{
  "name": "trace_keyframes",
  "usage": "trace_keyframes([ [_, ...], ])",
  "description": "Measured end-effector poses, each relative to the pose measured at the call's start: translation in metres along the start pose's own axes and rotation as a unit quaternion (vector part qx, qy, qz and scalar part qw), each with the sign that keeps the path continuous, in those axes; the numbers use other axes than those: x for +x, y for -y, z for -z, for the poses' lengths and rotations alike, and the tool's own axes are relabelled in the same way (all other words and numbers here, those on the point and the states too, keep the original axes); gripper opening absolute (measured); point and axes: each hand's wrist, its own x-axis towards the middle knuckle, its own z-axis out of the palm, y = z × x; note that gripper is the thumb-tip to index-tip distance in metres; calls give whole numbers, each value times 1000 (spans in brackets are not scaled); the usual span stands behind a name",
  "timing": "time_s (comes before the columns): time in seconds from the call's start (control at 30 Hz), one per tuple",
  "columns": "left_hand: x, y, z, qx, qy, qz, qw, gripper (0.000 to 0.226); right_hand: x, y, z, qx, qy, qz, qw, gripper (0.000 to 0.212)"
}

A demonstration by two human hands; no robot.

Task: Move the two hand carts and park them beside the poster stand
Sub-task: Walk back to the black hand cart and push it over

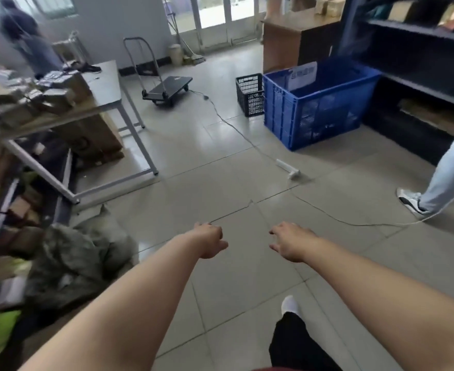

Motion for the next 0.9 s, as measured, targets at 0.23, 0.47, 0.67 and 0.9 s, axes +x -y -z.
trace_keyframes([
  [0.23, 87, 9, 64, -56, -18, 66, 996, 48, 110, -33, 73, -23, -6, 49, 999, 49],
  [0.47, 161, -6, 113, -105, -28, 79, 991, 47, 200, -71, 136, -35, 21, 63, 997, 50],
  [0.67, 222, 25, 142, -108, -13, 92, 990, 48, 278, -60, 155, -60, 54, 71, 994, 50],
  [0.9, 316, 120, 204, -129, -33, 127, 983, 49, 401, -10, 214, -82, 50, 98, 991, 48],
])
